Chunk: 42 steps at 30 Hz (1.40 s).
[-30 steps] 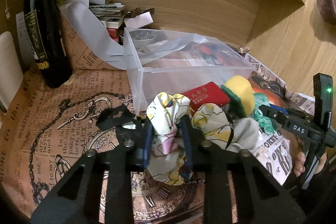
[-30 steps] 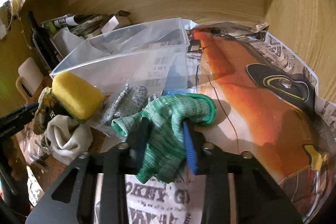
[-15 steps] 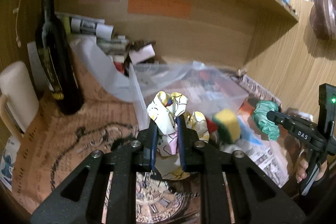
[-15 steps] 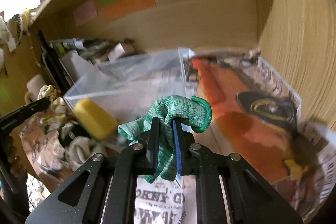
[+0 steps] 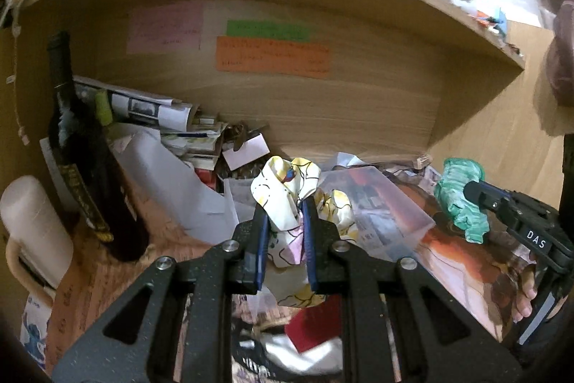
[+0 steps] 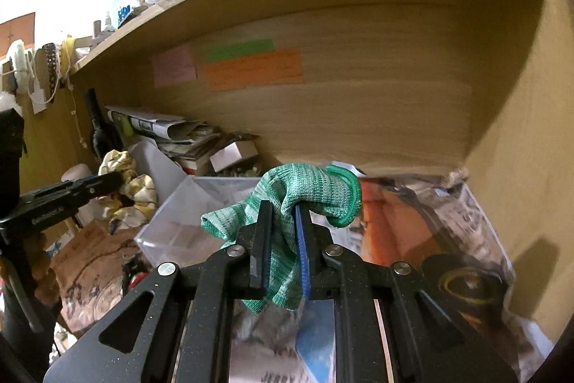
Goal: Organize soft objects
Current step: 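Carry the scrunchie and glove over the clear box and open both grippers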
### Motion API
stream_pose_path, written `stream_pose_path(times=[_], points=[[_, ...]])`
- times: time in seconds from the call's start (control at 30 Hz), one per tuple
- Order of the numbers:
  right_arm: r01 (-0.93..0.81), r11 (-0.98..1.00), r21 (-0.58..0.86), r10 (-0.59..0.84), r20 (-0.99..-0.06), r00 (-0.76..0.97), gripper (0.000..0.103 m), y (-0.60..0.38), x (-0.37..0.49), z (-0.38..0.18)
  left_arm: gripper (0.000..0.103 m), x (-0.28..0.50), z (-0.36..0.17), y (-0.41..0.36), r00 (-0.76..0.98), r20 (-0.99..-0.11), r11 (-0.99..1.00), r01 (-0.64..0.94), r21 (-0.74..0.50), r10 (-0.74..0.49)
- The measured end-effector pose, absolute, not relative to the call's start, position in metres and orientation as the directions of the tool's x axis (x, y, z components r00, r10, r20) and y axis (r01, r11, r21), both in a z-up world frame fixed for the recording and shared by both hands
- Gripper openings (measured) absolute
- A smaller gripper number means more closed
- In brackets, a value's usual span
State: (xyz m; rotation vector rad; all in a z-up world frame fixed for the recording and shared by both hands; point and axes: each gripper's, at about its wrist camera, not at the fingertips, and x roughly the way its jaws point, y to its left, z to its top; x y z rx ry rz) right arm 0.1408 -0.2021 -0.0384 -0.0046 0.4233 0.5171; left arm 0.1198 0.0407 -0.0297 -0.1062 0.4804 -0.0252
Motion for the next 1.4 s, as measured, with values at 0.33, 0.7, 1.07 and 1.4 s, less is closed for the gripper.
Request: stream_pose_path(times=[0.33, 0.7, 1.07, 1.4], points=[[-0.503, 0.862, 0.062, 0.462, -0.506, 0.729, 0.011, -0.161, 0.197, -0.060, 0.017, 0.196, -0.058, 0.041, 0.784, -0.617, 0.994, 0.008, -0.108, -0.073], [-0.520, 0.852, 0.060, 0.429, -0.647, 0.630, 0.012, -0.139, 0.238, -0.095, 0.017, 0.241, -0.096, 0.035, 0.683, -0.725, 0.995, 0.037, -0.096, -0.095], [-0.518, 0.854, 0.045, 0.416, -0.658, 0.628, 0.035, -0.137, 0.234, -0.093, 0.047, 0.241, -0.092, 0.039, 0.695, -0.713, 0.995, 0.032, -0.091, -0.088], [-0.539, 0.841, 0.055, 0.493, -0.489, 0.720, 0.068, -0.157, 0.179, -0.038, 0.068, 0.183, -0.046, 0.051, 0.797, -0.598, 0.995, 0.034, -0.096, -0.085]])
